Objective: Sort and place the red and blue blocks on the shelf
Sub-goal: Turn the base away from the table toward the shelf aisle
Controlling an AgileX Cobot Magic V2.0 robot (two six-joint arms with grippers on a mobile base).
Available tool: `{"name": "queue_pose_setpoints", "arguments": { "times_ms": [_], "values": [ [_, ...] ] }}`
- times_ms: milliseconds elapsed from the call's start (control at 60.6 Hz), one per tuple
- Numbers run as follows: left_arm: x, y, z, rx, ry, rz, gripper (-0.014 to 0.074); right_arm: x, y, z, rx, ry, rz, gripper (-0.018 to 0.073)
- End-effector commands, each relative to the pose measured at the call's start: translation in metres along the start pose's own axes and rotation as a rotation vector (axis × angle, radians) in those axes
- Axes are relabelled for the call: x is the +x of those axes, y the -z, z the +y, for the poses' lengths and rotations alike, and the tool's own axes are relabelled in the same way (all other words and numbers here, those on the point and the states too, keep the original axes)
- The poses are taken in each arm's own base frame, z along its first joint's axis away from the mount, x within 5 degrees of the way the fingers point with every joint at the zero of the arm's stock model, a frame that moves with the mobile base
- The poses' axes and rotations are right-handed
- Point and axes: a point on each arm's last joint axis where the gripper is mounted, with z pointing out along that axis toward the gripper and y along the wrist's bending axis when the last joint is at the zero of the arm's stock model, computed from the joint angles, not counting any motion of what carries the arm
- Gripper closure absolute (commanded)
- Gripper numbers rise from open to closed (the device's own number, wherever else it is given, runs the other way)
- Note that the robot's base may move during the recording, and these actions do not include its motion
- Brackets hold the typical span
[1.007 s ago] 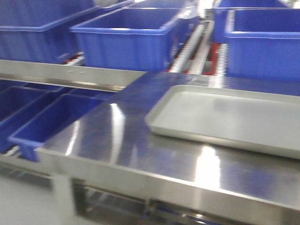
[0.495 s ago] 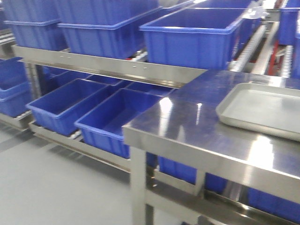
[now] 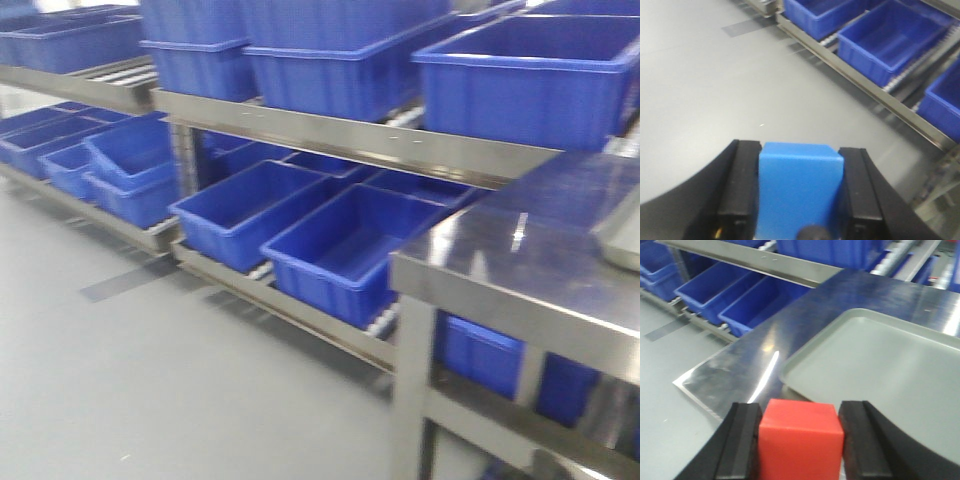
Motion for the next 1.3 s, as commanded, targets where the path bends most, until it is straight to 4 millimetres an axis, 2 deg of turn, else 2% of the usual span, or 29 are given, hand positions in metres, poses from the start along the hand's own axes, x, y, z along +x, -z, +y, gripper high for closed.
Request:
{"name": "queue_pose_setpoints", "arguments": {
  "times_ms": [0, 1288],
  "values": [
    [-0.0155, 0.0046, -0.0031, 0.024, 0.0, -0.108, 0.0463, -0.0167, 0.0032, 0.0014, -0.004, 0.017, -0.113, 0.0503],
    [-0.0155, 0.0046, -0.0031, 0.024, 0.0, -0.108, 0.0463, -0.0167, 0.0032, 0.0014, -0.004, 0.017, -0.113, 0.0503]
  ]
}}
